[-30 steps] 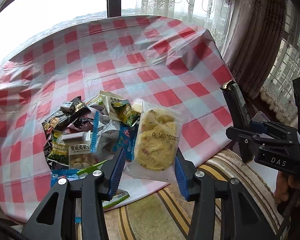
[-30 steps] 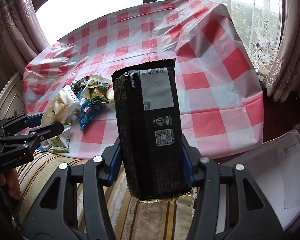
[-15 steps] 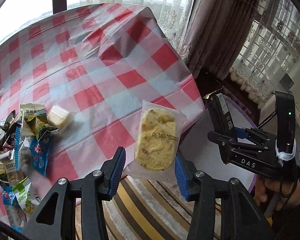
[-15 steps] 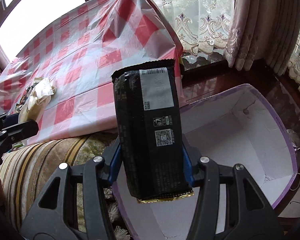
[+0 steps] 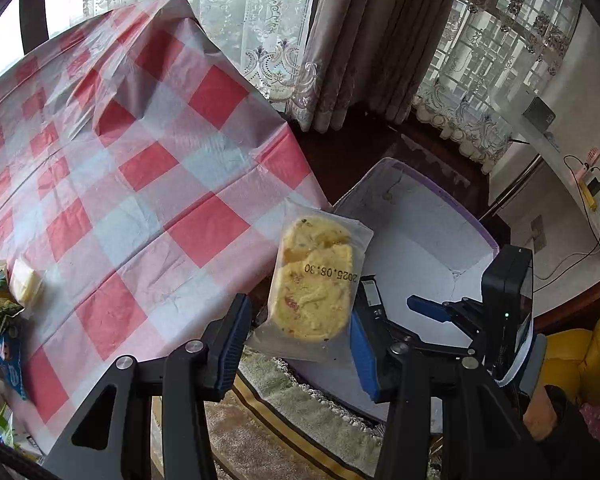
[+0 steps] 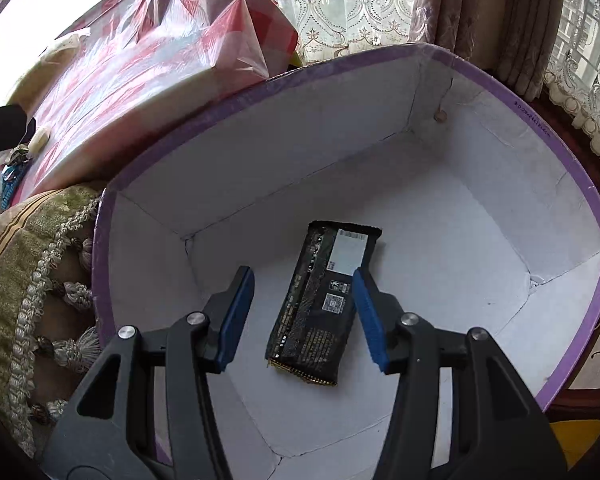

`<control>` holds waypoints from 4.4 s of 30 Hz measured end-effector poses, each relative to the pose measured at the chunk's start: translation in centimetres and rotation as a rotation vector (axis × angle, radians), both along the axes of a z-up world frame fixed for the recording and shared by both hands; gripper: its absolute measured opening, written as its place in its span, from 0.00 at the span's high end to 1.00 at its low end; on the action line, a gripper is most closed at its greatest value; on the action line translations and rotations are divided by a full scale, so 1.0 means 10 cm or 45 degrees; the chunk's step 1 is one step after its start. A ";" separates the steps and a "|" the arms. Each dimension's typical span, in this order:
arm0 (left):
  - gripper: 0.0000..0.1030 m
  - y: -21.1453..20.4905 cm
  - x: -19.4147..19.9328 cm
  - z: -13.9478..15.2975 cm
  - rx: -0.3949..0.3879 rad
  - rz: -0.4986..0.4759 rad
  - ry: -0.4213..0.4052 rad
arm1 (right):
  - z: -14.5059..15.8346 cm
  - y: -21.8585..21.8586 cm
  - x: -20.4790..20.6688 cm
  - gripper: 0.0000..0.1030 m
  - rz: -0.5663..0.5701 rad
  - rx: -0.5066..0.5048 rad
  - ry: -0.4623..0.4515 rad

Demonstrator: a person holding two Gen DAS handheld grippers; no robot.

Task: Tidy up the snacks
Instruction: 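Carry both packets to the white box and release them inside, then return both tools to the snack pile, then grasp the blue candy bag with the left tool while the right tool grasps the green nut bag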

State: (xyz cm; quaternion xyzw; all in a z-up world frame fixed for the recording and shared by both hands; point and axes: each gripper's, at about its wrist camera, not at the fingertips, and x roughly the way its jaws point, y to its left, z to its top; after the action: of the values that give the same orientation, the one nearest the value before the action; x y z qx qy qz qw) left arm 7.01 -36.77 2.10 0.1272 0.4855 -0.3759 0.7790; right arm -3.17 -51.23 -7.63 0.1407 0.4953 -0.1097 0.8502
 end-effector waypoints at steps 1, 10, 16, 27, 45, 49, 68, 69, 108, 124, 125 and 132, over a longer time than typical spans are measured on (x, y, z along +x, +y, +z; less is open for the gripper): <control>0.53 -0.03 0.00 -0.01 0.002 -0.006 0.005 | 0.03 0.03 0.00 0.46 0.008 -0.021 -0.021; 0.38 -0.19 0.08 -0.12 0.089 0.008 0.005 | 0.03 0.22 0.15 0.46 0.053 0.049 -0.028; 0.37 0.08 0.16 -0.02 0.012 0.096 0.017 | 0.30 0.13 0.12 0.35 -0.001 -0.046 -0.057; 0.33 1.12 0.09 0.36 -0.148 0.412 -0.140 | 1.07 0.63 0.41 0.33 0.151 -0.080 -0.232; 0.33 3.19 -0.07 0.17 -0.125 0.939 -0.069 | 1.27 1.97 0.93 0.33 0.534 -0.081 -0.159; 0.33 3.46 -0.04 0.06 -0.060 1.006 -0.036 | 1.21 2.29 1.03 0.33 0.626 -0.042 -0.112; 0.33 3.77 0.41 -0.47 0.044 0.971 0.217 | 0.94 3.43 1.45 0.33 0.904 0.108 0.027; 0.32 3.78 0.41 -0.47 0.037 0.964 0.201 | 0.92 3.45 1.48 0.33 0.907 0.115 0.036; 0.47 4.05 0.25 -0.46 -0.076 1.098 0.137 | 0.69 4.02 1.74 0.45 1.043 0.025 0.107; 0.48 4.02 0.23 -0.43 -0.062 1.102 0.110 | 0.72 3.89 1.69 0.64 1.026 0.075 0.066; 0.48 4.02 0.21 -0.42 -0.060 1.105 0.105 | 0.75 3.86 1.68 0.64 1.021 0.071 0.053; 0.48 3.90 0.13 -0.26 -0.039 1.089 0.041 | 0.93 3.56 1.55 0.64 0.955 0.085 -0.021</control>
State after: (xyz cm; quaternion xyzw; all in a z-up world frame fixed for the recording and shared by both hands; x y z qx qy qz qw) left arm 8.29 2.27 -0.55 -0.1031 0.5009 -0.0281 0.8589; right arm 12.31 -15.67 1.68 -0.0219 0.5086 0.2268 0.8303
